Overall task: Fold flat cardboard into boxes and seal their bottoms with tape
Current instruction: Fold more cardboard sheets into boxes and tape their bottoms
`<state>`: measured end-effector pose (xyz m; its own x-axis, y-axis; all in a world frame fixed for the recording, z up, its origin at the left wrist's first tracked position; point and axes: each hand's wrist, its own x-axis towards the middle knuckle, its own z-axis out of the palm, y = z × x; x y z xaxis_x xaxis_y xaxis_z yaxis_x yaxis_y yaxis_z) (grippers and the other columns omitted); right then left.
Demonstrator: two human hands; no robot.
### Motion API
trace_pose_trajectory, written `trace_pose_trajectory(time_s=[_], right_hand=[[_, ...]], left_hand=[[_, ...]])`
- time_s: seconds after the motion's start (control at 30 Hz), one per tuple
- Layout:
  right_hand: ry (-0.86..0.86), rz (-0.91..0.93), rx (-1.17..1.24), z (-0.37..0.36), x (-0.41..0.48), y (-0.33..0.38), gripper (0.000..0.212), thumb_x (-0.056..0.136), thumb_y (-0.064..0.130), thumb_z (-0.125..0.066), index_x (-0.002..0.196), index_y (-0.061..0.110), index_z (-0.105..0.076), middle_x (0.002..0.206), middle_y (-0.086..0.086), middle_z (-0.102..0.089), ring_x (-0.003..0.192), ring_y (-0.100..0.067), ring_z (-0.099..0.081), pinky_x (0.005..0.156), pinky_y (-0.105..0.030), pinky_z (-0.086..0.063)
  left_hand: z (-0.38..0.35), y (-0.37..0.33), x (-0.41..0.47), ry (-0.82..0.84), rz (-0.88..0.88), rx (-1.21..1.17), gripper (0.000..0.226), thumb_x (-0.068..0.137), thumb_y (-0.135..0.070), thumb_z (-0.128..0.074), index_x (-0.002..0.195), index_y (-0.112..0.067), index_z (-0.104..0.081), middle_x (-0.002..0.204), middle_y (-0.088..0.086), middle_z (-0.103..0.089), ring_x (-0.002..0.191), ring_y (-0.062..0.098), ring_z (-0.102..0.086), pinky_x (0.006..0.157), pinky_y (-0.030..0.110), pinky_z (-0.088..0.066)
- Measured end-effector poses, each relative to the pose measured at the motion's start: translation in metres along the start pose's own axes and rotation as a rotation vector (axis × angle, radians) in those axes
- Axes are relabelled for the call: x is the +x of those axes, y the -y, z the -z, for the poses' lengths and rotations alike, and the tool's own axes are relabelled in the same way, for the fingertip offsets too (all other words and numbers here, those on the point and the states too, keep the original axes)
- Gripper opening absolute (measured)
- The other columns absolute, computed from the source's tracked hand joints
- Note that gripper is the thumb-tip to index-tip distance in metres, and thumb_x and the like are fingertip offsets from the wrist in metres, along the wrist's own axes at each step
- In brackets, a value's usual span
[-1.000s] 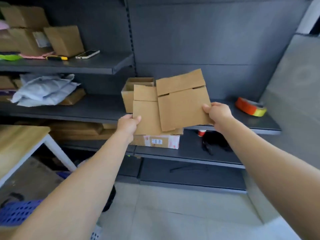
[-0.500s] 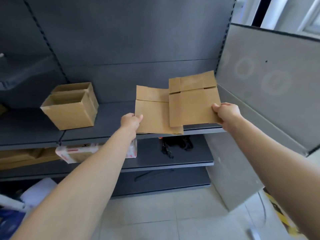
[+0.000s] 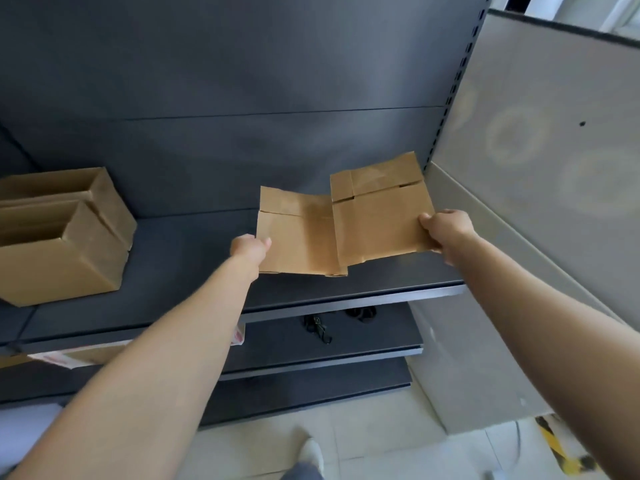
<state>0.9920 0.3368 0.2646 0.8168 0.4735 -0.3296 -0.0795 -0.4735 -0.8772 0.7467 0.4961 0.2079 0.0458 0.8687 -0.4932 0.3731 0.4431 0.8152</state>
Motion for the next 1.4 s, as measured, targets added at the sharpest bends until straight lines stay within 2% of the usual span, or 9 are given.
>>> trace_pose_trajectory(time_s=[0.2, 0.3, 0.47, 0.57, 0.67, 0.8, 0.93, 1.1, 1.4], right_hand=[[0.029, -0.047, -0.018, -0.024, 0.044, -0.010, 0.037, 0.095, 0.015, -0.056, 0.131, 0.007, -0.053, 0.111, -0.007, -0.057, 0.100, -0.024, -0.056, 0.099, -0.041, -0.048], [0.048, -0.057, -0.072, -0.032, 0.062, -0.010, 0.040, 0.093, 0.017, -0.058, 0.131, 0.005, -0.052, 0.122, -0.010, -0.059, 0.111, -0.028, -0.058, 0.099, -0.043, -0.048], [0.101, -0.073, -0.158, -0.041, 0.094, -0.013, 0.036, 0.092, 0.019, -0.059, 0.124, 0.003, -0.058, 0.119, -0.009, -0.062, 0.107, -0.027, -0.060, 0.077, -0.032, -0.049], [0.152, -0.080, -0.189, -0.043, 0.104, -0.013, 0.034, 0.093, 0.018, -0.058, 0.124, 0.004, -0.056, 0.113, -0.008, -0.060, 0.102, -0.027, -0.059, 0.075, -0.033, -0.049], [0.199, -0.080, -0.192, -0.043, 0.111, -0.012, 0.036, 0.093, 0.017, -0.058, 0.126, 0.002, -0.055, 0.114, -0.012, -0.060, 0.095, -0.029, -0.060, 0.073, -0.038, -0.052], [0.255, -0.032, -0.227, -0.040, 0.116, -0.004, 0.034, 0.092, 0.017, -0.057, 0.122, 0.000, -0.057, 0.107, -0.010, -0.060, 0.100, -0.034, -0.063, 0.083, -0.045, -0.055], [0.251, 0.133, -0.284, -0.028, 0.118, 0.017, 0.011, 0.093, 0.015, -0.056, 0.100, 0.007, -0.059, 0.103, -0.015, -0.062, 0.097, -0.031, -0.061, 0.088, -0.042, -0.052], [0.302, 0.424, -0.542, -0.011, 0.119, 0.041, 0.017, 0.091, 0.013, -0.053, 0.075, 0.009, -0.051, 0.069, -0.004, -0.049, 0.070, -0.024, -0.050, 0.059, -0.027, -0.040], [0.379, 0.672, -0.919, 0.013, 0.117, 0.045, 0.026, 0.092, 0.007, -0.045, 0.107, 0.014, -0.065, 0.103, -0.012, -0.064, 0.092, -0.032, -0.060, 0.075, -0.032, -0.050]], left_hand=[[-0.017, 0.008, 0.036, -0.002, 0.073, 0.062, 0.046, 0.096, -0.017, -0.054, 0.140, -0.006, -0.042, 0.138, 0.011, -0.048, 0.124, 0.030, -0.047, 0.103, 0.039, -0.039], [-0.022, 0.016, 0.052, -0.029, 0.097, 0.064, 0.042, 0.095, -0.017, -0.054, 0.136, -0.005, -0.047, 0.133, 0.010, -0.053, 0.118, 0.031, -0.052, 0.103, 0.042, -0.042], [-0.028, 0.028, 0.068, -0.147, 0.118, 0.095, 0.012, 0.094, -0.017, -0.055, 0.099, -0.006, -0.057, 0.099, 0.009, -0.054, 0.090, 0.025, -0.049, 0.078, 0.030, -0.039], [-0.034, 0.031, 0.074, -0.202, 0.077, 0.123, 0.034, 0.093, -0.017, -0.058, 0.122, 0.001, -0.058, 0.121, 0.012, -0.060, 0.109, 0.029, -0.055, 0.091, 0.033, -0.044], [-0.040, 0.026, 0.067, -0.254, 0.072, 0.221, 0.049, 0.093, -0.021, -0.060, 0.138, -0.008, -0.047, 0.143, 0.012, -0.045, 0.132, 0.031, -0.039, 0.105, 0.040, -0.038], [-0.052, 0.011, 0.053, -0.300, 0.036, 0.367, 0.039, 0.093, -0.023, -0.058, 0.129, -0.011, -0.054, 0.139, 0.013, -0.046, 0.129, 0.033, -0.039, 0.104, 0.046, -0.038], [-0.073, -0.022, 0.030, -0.187, -0.090, 0.237, 0.033, 0.094, -0.017, -0.056, 0.126, -0.010, -0.055, 0.134, 0.007, -0.053, 0.122, 0.026, -0.050, 0.098, 0.032, -0.040], [-0.109, -0.071, -0.004, -0.026, -0.222, 0.205, 0.038, 0.095, -0.018, -0.055, 0.131, -0.008, -0.051, 0.132, 0.008, -0.052, 0.121, 0.024, -0.050, 0.094, 0.028, -0.037], [-0.131, -0.095, -0.030, -0.056, -0.273, 0.165, 0.055, 0.098, -0.035, -0.047, 0.145, -0.011, -0.031, 0.149, 0.006, -0.036, 0.133, 0.024, -0.038, 0.098, 0.031, -0.034]])
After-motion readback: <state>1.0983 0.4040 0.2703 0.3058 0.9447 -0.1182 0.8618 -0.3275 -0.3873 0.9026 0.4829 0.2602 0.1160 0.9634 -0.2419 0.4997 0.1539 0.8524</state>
